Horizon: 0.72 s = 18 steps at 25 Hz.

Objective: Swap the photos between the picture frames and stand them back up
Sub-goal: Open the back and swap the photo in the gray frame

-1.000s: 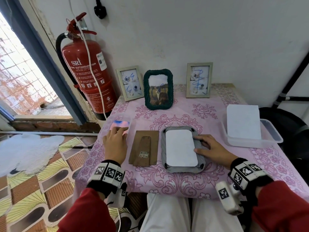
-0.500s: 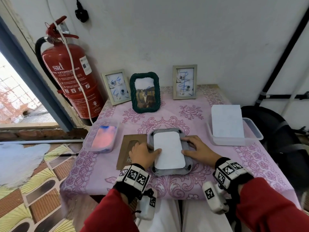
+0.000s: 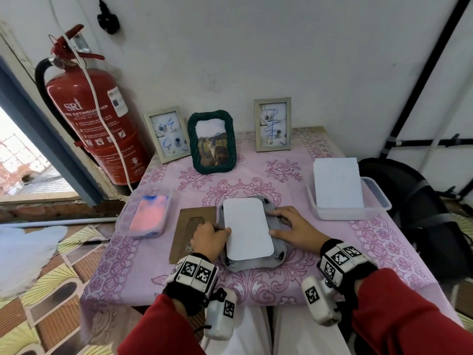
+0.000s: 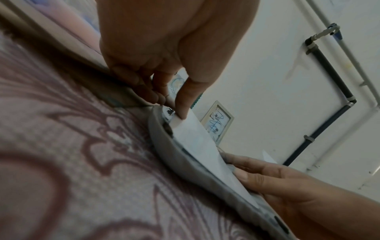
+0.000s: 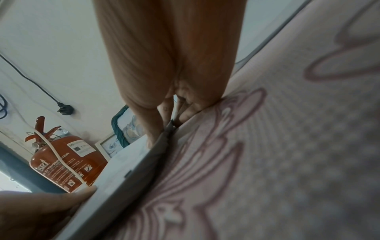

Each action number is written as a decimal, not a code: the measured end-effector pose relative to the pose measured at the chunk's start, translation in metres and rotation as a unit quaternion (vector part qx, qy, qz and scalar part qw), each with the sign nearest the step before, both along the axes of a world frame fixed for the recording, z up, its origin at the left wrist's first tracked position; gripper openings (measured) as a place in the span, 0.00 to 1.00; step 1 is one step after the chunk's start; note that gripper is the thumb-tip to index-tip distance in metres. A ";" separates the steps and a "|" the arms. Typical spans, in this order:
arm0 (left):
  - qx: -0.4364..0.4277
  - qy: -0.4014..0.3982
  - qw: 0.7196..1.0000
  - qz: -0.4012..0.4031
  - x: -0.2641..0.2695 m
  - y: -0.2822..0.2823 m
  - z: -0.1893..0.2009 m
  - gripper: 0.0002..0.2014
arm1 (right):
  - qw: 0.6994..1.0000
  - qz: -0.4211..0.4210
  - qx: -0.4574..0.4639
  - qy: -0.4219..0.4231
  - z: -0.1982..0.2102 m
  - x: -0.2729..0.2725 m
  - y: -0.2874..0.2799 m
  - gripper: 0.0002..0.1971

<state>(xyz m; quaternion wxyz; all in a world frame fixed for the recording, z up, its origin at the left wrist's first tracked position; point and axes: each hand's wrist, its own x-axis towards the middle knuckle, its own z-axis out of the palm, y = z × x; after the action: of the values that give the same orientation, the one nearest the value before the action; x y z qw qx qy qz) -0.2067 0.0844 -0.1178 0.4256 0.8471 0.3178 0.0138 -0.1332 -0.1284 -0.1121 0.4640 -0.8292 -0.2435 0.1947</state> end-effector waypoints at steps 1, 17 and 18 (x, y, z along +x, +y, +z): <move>-0.023 -0.012 1.000 0.002 0.001 0.002 -0.001 0.15 | 1.000 0.000 0.000 0.000 0.000 0.000 0.000 0.26; -0.152 -0.197 0.968 0.026 -0.003 0.027 0.001 0.10 | 1.000 -0.009 -0.002 0.000 -0.003 0.001 0.002 0.25; -0.153 -0.195 0.968 0.025 -0.003 0.028 -0.001 0.09 | 1.000 -0.010 0.001 0.003 -0.003 0.001 0.002 0.26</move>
<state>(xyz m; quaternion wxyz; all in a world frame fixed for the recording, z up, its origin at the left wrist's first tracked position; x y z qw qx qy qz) -0.2102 0.1120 -0.1191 0.6037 0.7446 0.2477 0.1409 -0.1323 -0.1264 -0.1149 0.4675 -0.8306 -0.2336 0.1921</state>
